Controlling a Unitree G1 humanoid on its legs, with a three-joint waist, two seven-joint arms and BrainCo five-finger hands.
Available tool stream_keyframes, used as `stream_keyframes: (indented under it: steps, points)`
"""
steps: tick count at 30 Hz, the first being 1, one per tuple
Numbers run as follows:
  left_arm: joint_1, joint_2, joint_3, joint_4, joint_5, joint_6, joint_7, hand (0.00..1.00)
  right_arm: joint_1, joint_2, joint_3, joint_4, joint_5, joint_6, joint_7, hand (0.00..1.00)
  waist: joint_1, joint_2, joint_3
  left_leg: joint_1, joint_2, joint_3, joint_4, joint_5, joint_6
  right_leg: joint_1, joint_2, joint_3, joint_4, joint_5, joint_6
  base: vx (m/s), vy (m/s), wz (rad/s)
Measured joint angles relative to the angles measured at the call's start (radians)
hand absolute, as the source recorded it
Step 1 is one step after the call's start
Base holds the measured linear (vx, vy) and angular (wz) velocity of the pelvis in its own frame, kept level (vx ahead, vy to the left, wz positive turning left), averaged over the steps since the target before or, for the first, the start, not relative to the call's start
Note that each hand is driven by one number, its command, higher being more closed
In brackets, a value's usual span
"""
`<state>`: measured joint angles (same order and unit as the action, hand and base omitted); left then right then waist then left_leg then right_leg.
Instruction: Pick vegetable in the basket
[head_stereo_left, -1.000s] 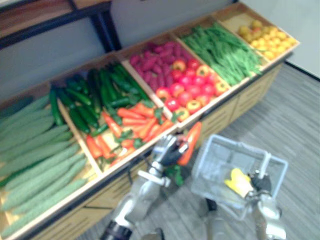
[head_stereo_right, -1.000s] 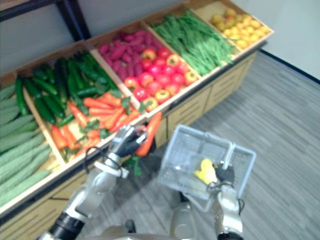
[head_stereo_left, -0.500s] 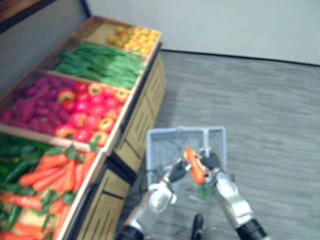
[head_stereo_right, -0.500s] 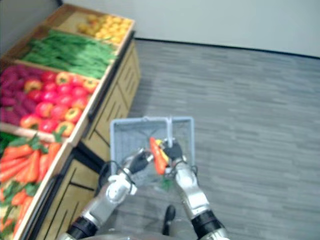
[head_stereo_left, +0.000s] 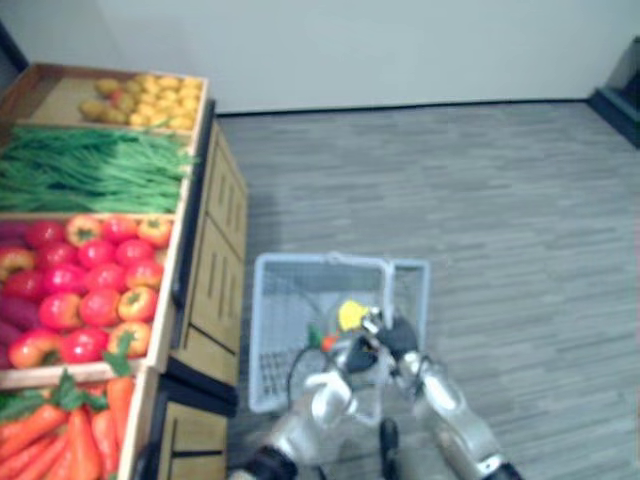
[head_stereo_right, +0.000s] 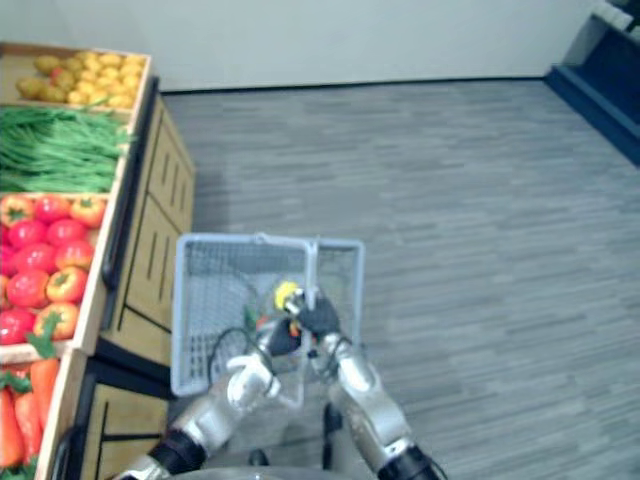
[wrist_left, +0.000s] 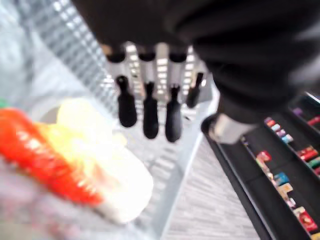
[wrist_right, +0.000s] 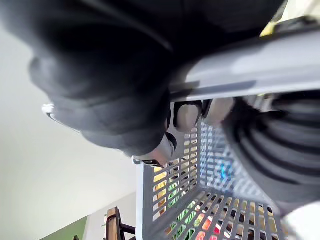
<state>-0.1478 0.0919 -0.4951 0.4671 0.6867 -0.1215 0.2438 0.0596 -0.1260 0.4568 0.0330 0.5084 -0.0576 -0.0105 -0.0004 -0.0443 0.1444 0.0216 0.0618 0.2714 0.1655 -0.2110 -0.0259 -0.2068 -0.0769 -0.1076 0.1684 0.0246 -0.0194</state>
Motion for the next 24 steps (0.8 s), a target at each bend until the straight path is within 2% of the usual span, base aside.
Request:
stream_keyframes:
  steps: [2, 5, 6, 8, 10, 11, 12, 13, 14, 16, 18, 19, 22, 24]
  points:
    - [-0.006, 0.018, 0.05, -0.006, 0.005, 0.001, 0.014, 0.0, 0.068, -0.007, -0.062, 0.013, 0.0, 0.0, 0.019, 1.0, 0.0, -0.003, -0.004, -0.001, 0.005, -0.001, -0.005, 0.003, -0.008, 0.022, -0.002, -0.04, -0.056, 0.014, 0.039, 0.01, -0.02, 0.0]
    - [0.014, 0.047, 0.127, -0.08, 0.0, 0.006, 0.02, 0.0, 0.092, -0.024, -0.134, 0.115, -0.024, 0.004, 0.029, 1.0, 0.004, 0.001, -0.006, 0.002, 0.019, 0.012, -0.025, 0.009, -0.017, 0.058, 0.025, -0.035, -0.16, 0.081, 0.044, 0.03, -0.061, -0.2]
    - [0.029, 0.032, 0.133, -0.114, -0.014, 0.006, 0.02, 0.0, 0.091, -0.011, -0.136, 0.157, -0.059, 0.003, 0.063, 1.0, -0.001, 0.001, -0.007, 0.005, 0.022, 0.018, -0.032, 0.011, -0.021, 0.076, 0.034, -0.032, -0.204, 0.108, 0.042, 0.07, -0.043, -0.22]
    - [0.081, 0.003, 0.15, -0.24, -0.057, -0.013, 0.019, 0.0, 0.078, 0.078, -0.219, 0.311, -0.149, 0.007, 0.06, 1.0, -0.018, 0.009, -0.01, 0.026, 0.024, 0.019, -0.049, 0.016, -0.027, 0.106, 0.044, -0.033, -0.243, 0.124, 0.042, 0.06, -0.013, -0.08]
    - [0.098, 0.003, 0.15, -0.294, -0.12, -0.05, 0.012, 0.0, 0.065, 0.111, -0.281, 0.4, -0.225, 0.005, 0.053, 1.0, -0.02, 0.024, -0.018, 0.04, 0.023, 0.013, -0.059, 0.017, -0.029, 0.126, 0.045, -0.042, -0.259, 0.126, 0.045, 0.02, 0.022, 0.12]
    - [0.107, 0.004, 0.16, -0.337, -0.173, -0.073, 0.011, 0.0, 0.048, 0.131, -0.336, 0.45, -0.28, 0.006, 0.032, 1.0, -0.018, 0.036, -0.026, 0.041, 0.022, 0.005, -0.06, 0.017, -0.029, 0.136, 0.044, -0.049, -0.269, 0.127, 0.047, 0.02, 0.048, 0.29]
    - [0.104, 0.006, 0.213, -0.39, -0.253, -0.09, 0.012, 0.0, 0.029, 0.139, -0.455, 0.534, -0.332, 0.006, -0.007, 1.0, -0.013, 0.054, -0.036, 0.042, 0.019, -0.012, -0.062, 0.017, -0.028, 0.147, 0.04, -0.062, -0.274, 0.128, 0.049, 0.02, 0.069, 0.28]
    - [0.101, 0.022, 0.272, -0.43, -0.336, -0.104, 0.005, 0.0, 0.008, 0.131, -0.519, 0.589, -0.357, 0.006, -0.018, 1.0, 0.005, 0.064, -0.042, 0.042, 0.018, -0.015, -0.063, 0.018, -0.028, 0.149, 0.038, -0.067, -0.275, 0.128, 0.049, 0.02, 0.061, 0.44]
    - [0.098, 0.049, 0.338, -0.471, -0.449, -0.119, -0.007, 0.0, -0.023, 0.132, -0.618, 0.662, -0.354, 0.02, -0.059, 1.0, 0.008, 0.074, -0.043, 0.045, 0.016, -0.041, -0.065, 0.02, -0.024, 0.163, 0.034, -0.09, -0.276, 0.128, 0.049, 0.0, 0.056, 0.41]
    - [0.099, 0.09, 0.4, -0.5, -0.616, -0.131, -0.037, 0.0, -0.043, 0.121, -0.747, 0.749, -0.351, 0.033, -0.117, 1.0, 0.013, 0.082, -0.044, 0.056, 0.01, -0.069, -0.079, 0.03, -0.021, 0.185, 0.026, -0.121, -0.278, 0.125, 0.053, 0.0, 0.052, 0.55]
    - [0.108, 0.117, 0.423, -0.503, -0.833, -0.14, -0.144, 0.0, -0.046, 0.08, -0.818, 0.787, -0.333, 0.033, -0.14, 1.0, 0.024, 0.081, -0.044, 0.06, -0.002, -0.088, -0.095, 0.037, -0.013, 0.192, 0.013, -0.136, -0.283, 0.124, 0.055, -0.02, 0.068, 0.31]
    - [0.115, 0.119, 0.42, -0.497, -0.908, -0.139, -0.189, 0.0, -0.053, 0.052, -0.84, 0.807, -0.332, 0.032, -0.145, 1.0, 0.024, 0.08, -0.043, 0.062, -0.008, -0.092, -0.096, 0.04, -0.01, 0.195, 0.006, -0.144, -0.283, 0.124, 0.055, -0.03, 0.099, 0.13]
    - [0.123, 0.121, 0.392, -0.435, -0.992, -0.126, -0.281, 0.0, -0.06, -0.009, -0.845, 0.856, -0.336, 0.028, -0.154, 1.0, 0.025, 0.074, -0.045, 0.073, -0.017, -0.096, -0.112, 0.043, -0.005, 0.206, -0.003, -0.151, -0.283, 0.123, 0.058, -0.02, 0.074, 0.07]
    - [0.124, 0.124, 0.384, -0.34, -0.991, -0.117, -0.321, 0.0, -0.057, -0.034, -0.851, 0.897, -0.334, 0.031, -0.152, 1.0, 0.02, 0.064, -0.049, 0.073, -0.018, -0.099, -0.113, 0.043, -0.005, 0.208, -0.004, -0.157, -0.284, 0.122, 0.059, 0.0, 0.04, 0.07]
